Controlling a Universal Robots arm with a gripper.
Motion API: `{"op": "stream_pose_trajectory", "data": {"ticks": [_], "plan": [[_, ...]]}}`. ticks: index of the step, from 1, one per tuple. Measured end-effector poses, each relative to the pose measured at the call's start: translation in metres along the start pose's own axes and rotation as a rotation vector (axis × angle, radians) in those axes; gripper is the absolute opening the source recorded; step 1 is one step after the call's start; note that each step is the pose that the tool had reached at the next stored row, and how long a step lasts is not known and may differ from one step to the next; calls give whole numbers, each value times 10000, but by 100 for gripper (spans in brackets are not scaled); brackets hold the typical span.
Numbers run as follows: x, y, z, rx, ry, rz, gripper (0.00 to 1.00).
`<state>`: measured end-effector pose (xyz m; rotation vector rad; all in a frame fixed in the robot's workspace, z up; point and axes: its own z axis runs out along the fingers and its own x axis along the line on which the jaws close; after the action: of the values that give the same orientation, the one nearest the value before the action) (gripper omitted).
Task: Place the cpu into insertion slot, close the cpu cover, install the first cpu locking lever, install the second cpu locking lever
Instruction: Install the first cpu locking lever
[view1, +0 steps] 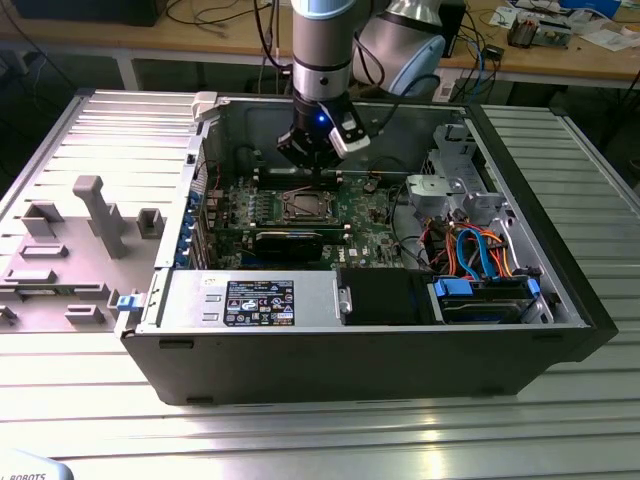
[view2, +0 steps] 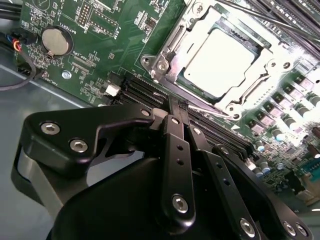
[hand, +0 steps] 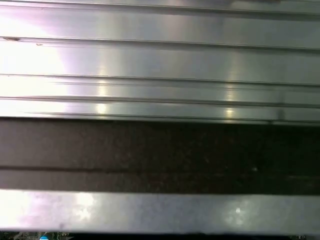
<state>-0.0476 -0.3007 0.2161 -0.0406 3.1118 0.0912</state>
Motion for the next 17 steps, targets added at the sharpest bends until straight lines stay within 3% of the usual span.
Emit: {"op": "stream_pose_trajectory", "data": {"ticks": [17], "plan": [[-32, -8, 115, 1, -2, 56, 11]]}}
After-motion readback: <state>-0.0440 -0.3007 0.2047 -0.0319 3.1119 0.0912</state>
